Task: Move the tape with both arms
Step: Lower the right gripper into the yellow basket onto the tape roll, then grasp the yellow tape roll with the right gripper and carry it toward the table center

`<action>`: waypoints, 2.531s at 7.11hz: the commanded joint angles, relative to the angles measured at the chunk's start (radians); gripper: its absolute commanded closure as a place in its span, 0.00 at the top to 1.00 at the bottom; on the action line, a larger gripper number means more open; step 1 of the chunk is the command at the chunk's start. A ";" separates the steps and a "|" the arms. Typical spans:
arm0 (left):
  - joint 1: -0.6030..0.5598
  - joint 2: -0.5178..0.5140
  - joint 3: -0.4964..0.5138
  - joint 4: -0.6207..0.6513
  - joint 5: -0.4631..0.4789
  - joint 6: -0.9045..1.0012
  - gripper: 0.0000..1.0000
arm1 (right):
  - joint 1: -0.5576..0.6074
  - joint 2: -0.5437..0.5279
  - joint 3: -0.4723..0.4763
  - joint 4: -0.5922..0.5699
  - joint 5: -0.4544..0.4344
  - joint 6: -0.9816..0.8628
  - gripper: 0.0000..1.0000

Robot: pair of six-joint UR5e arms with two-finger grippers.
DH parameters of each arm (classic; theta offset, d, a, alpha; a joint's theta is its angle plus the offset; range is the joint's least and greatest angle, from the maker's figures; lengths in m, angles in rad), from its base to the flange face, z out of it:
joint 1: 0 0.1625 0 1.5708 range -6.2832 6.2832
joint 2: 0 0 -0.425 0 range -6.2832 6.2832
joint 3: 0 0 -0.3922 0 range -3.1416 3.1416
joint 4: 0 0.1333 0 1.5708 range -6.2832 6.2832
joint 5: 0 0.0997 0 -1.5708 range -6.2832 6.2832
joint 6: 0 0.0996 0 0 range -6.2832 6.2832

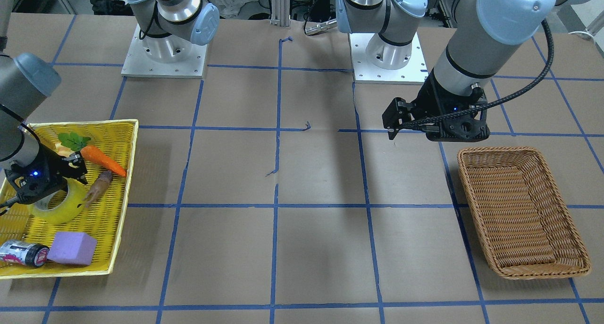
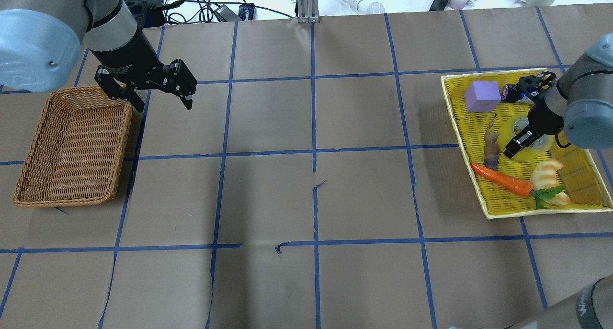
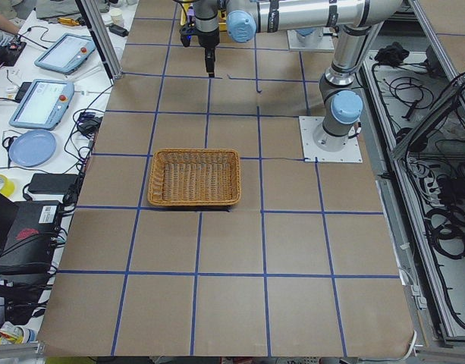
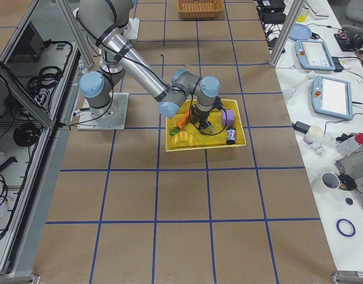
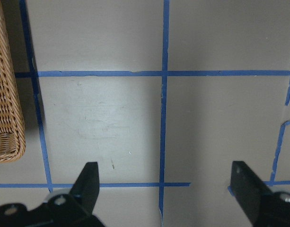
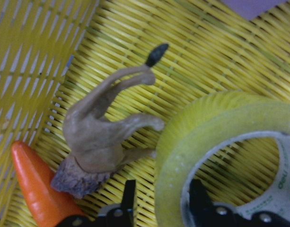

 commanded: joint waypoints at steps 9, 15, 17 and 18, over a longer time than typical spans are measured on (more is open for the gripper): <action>0.000 0.000 0.000 0.003 0.003 0.002 1.00 | 0.367 -0.177 -0.146 0.268 0.001 0.624 0.00; 0.000 -0.002 0.000 0.003 0.000 0.000 1.00 | 0.880 -0.023 -0.151 0.107 0.047 1.328 0.00; 0.000 -0.003 0.000 0.003 -0.002 0.000 1.00 | 0.955 0.023 -0.156 0.068 0.163 1.387 0.00; 0.000 -0.008 0.000 0.003 0.000 -0.002 1.00 | 0.983 0.053 -0.159 0.017 0.165 1.435 0.00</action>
